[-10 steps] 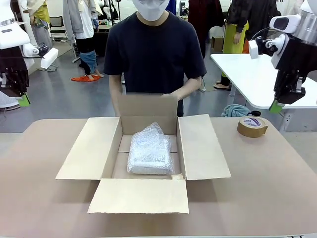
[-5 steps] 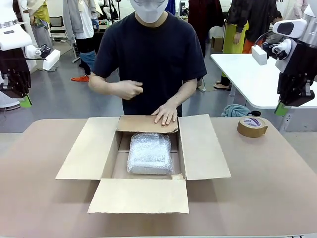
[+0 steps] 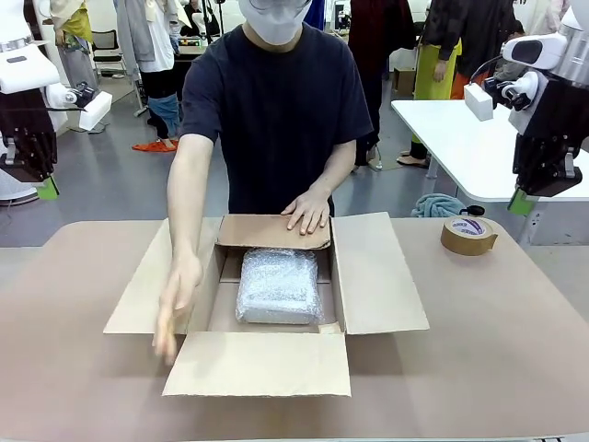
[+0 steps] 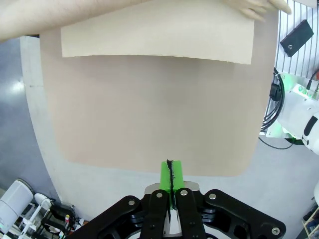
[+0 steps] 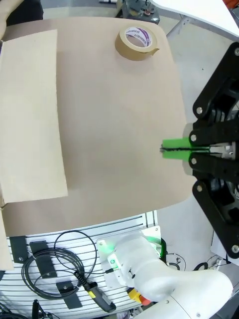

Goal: Wrap the clocks to prevent damage.
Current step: Once the human has placed the objects inside and stepped back, release both hands from the side flaps of the Package Box, then push the right (or left) flap of the Package Box to close it.

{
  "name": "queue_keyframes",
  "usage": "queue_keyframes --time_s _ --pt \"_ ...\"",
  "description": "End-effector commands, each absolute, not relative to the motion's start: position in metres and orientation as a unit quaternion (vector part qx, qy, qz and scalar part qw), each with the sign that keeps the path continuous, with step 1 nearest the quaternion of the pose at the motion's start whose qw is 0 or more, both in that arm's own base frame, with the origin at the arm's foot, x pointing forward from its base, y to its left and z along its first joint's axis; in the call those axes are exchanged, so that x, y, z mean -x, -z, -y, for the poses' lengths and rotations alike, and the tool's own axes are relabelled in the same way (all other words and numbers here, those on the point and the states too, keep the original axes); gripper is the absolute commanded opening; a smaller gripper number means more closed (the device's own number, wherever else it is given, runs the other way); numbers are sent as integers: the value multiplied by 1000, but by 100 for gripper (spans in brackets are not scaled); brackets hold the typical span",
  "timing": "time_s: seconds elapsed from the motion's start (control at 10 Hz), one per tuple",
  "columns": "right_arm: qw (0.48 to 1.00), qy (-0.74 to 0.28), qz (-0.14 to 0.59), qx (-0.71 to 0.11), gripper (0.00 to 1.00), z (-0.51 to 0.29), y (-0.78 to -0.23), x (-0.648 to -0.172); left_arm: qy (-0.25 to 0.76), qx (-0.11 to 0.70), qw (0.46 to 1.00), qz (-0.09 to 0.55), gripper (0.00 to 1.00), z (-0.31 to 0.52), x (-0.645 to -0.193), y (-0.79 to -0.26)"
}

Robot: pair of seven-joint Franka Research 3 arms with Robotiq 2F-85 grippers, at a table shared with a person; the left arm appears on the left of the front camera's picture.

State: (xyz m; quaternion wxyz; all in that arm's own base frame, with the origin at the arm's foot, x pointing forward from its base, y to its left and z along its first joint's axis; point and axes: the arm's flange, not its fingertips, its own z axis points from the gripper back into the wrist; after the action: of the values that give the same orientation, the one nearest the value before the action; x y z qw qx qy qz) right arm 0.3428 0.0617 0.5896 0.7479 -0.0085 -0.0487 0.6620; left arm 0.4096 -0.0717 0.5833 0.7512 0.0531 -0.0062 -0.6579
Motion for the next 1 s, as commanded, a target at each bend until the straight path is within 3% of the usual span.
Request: queue_keyframes --time_s 0.0,0.9 --pt "752 -657 51 4 1 -62 -589 -343 657 -53 752 7 0 71 -410 -584" --pt "752 -657 51 4 1 -62 -589 -343 657 -53 752 7 0 71 -410 -584"
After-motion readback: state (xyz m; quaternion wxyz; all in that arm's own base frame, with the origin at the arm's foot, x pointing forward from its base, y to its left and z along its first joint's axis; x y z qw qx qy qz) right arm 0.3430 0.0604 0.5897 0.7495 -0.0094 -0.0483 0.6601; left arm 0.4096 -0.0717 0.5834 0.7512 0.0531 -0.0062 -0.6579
